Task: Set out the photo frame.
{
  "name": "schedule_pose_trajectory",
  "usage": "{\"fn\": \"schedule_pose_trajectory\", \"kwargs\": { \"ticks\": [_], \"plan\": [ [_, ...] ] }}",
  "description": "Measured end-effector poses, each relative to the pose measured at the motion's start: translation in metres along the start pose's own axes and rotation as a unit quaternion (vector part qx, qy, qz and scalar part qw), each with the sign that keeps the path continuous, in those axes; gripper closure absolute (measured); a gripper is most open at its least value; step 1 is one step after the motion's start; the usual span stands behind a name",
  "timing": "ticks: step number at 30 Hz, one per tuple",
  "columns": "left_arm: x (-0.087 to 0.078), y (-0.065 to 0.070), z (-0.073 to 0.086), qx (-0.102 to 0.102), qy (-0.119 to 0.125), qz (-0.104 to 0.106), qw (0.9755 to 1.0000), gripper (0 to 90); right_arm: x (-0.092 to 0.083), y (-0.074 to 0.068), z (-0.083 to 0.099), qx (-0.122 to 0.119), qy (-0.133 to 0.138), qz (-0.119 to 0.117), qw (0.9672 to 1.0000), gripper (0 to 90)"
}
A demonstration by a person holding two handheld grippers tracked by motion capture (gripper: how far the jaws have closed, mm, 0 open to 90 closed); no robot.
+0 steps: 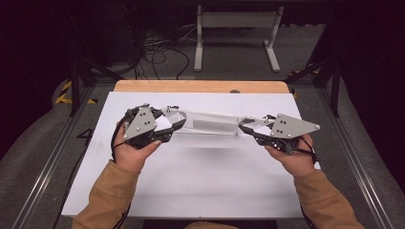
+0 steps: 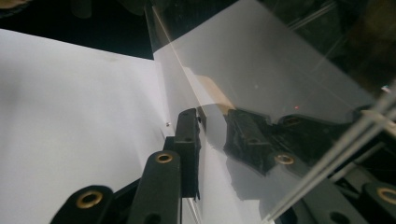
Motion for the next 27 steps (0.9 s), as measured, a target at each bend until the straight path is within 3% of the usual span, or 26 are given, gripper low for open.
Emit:
{"fn": "schedule_pose_trajectory", "kwargs": {
  "ticks": [2, 8, 13, 20, 22, 27],
  "plan": [
    [0.000, -0.002, -0.004, -0.001, -0.001, 0.003, 1.0000, 55.7, -0.002, 0.003, -0.004, 0.009, -0.006, -0.012, 0.9999, 72.8],
    [0.000, -0.005, -0.011, -0.031, 0.002, 0.023, 0.9992, 57.7, -0.005, 0.016, -0.013, 0.041, -0.022, -0.056, 0.9974, 74.0],
    [0.001, -0.010, -0.009, -0.045, 0.007, 0.024, 0.9987, 57.8, 0.001, 0.022, -0.014, 0.047, -0.033, -0.069, 0.9960, 73.9],
    [0.002, -0.019, -0.002, -0.076, 0.016, 0.025, 0.9966, 57.7, 0.012, 0.028, -0.011, 0.071, -0.021, -0.069, 0.9948, 70.7],
    [0.004, -0.023, 0.000, -0.079, 0.037, 0.024, 0.9959, 57.4, 0.016, 0.030, -0.009, 0.082, -0.011, -0.062, 0.9946, 69.5],
    [0.007, -0.030, 0.000, -0.081, 0.046, 0.021, 0.9954, 56.9, 0.021, 0.034, -0.005, 0.101, 0.007, -0.042, 0.9940, 65.9]
  ]
}}
Point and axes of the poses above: each handheld gripper's, and its own axes: x roughly forward along the jaws, z roughly out of its underside, y roughly to its right, the point moved 6 cm from there along x, roughly forward along the jaws, and after that the axes turned 13 degrees about z, right-handed, at the moved point
